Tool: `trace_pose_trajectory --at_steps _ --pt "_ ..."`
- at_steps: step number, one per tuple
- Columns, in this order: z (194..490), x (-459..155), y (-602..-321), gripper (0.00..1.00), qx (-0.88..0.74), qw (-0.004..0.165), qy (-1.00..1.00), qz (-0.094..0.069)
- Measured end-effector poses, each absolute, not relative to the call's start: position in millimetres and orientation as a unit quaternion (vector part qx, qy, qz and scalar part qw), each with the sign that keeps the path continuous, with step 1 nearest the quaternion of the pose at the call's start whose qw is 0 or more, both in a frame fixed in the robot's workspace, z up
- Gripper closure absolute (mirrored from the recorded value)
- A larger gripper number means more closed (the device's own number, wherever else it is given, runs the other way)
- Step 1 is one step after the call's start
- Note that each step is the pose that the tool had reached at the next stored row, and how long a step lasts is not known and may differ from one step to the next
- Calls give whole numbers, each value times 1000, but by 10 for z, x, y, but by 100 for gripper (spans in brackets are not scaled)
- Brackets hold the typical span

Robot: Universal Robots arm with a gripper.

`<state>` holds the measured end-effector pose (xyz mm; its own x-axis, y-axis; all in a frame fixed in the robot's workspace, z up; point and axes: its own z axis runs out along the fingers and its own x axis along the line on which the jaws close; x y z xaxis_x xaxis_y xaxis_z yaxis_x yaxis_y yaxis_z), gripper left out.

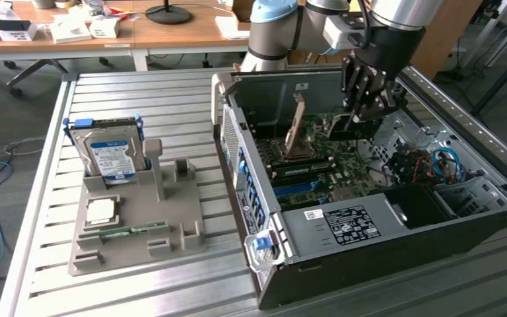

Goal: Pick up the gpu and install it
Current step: 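Insert the gpu into the slot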

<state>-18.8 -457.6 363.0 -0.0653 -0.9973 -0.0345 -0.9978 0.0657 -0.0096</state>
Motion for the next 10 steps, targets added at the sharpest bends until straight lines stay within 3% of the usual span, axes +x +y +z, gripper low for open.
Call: trace_pose_trajectory --at_steps 10 --pt "3567 -188 -4576 74 -703 16 711 9"
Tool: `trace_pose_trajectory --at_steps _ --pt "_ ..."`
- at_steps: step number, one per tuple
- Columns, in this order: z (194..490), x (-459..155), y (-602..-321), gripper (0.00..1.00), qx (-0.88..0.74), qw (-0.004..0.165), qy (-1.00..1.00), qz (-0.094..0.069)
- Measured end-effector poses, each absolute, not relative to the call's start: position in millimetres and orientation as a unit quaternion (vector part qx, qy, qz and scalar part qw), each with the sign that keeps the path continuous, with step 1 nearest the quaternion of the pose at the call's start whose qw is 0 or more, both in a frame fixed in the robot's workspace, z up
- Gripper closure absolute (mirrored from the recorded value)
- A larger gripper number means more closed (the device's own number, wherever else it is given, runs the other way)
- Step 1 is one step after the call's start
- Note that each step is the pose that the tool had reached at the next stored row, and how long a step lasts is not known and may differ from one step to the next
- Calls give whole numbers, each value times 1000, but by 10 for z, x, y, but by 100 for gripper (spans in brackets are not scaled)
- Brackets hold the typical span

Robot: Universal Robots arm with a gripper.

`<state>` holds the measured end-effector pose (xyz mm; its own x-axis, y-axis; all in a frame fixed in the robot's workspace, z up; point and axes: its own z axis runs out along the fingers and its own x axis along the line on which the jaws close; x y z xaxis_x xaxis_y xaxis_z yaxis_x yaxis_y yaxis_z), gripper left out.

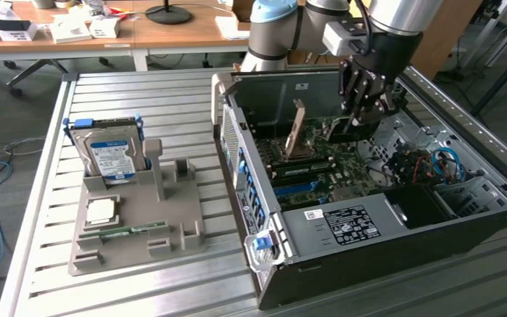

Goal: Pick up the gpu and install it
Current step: 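Insert the gpu into the slot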

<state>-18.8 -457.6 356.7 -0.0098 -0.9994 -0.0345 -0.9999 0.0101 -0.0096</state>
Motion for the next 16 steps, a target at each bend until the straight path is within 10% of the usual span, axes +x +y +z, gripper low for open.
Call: trace_pose_trajectory --at_steps 16 --pt "3518 -188 -4576 74 -699 16 715 9"
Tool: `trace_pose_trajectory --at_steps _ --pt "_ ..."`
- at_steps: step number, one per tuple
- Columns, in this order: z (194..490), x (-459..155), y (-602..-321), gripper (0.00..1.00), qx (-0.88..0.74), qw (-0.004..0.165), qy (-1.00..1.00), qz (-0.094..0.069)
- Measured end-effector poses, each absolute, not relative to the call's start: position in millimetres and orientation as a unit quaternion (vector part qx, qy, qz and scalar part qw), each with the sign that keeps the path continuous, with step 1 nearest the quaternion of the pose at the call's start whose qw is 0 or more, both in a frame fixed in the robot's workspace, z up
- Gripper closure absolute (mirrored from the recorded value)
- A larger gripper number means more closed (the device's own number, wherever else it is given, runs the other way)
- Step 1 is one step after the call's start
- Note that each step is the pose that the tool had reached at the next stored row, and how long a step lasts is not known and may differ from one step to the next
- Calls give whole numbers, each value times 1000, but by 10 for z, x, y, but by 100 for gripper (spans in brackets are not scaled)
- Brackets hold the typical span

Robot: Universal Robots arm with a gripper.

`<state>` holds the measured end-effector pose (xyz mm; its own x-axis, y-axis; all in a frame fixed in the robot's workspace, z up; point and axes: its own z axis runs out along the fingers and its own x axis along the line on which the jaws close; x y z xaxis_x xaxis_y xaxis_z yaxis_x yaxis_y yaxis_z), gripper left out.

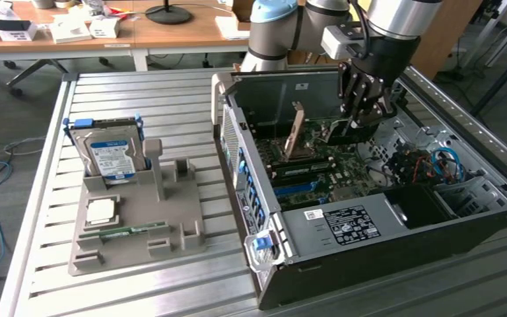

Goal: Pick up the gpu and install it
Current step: 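Insert the gpu into the slot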

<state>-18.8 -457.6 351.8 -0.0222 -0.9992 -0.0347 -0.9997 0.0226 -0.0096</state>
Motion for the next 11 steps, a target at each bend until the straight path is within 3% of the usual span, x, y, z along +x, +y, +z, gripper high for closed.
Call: trace_pose_trajectory --at_steps 11 --pt "3511 -224 -4576 74 -698 16 716 9"
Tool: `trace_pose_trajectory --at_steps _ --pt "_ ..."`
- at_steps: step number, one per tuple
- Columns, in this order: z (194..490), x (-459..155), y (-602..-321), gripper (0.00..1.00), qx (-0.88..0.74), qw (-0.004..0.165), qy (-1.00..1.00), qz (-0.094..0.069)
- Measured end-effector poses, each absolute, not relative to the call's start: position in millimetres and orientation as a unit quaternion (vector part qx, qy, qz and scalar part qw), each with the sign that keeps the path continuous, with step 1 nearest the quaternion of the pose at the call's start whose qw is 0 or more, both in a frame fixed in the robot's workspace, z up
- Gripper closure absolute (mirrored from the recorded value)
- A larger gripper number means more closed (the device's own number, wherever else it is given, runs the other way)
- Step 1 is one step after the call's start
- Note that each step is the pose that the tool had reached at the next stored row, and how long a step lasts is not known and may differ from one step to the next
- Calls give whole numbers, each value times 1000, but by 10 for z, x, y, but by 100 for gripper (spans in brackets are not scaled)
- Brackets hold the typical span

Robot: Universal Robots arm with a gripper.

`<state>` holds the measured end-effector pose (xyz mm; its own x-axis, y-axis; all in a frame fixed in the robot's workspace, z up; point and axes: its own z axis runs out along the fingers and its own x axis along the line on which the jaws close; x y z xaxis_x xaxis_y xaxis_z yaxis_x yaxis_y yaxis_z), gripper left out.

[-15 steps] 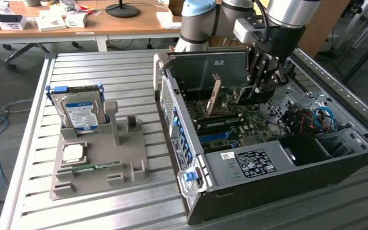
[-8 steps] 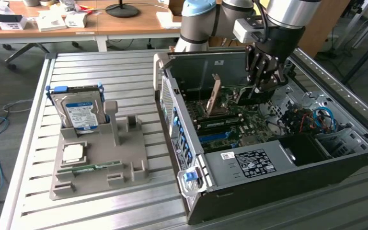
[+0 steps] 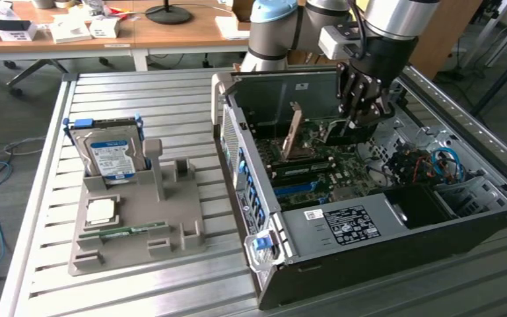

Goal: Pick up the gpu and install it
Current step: 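Insert the gpu into the slot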

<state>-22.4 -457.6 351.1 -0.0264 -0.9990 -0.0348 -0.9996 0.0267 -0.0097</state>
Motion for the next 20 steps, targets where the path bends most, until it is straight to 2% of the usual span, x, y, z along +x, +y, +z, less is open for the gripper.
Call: trace_pose_trajectory --at_steps 20 --pt "3356 -229 -4576 74 -697 16 717 9"
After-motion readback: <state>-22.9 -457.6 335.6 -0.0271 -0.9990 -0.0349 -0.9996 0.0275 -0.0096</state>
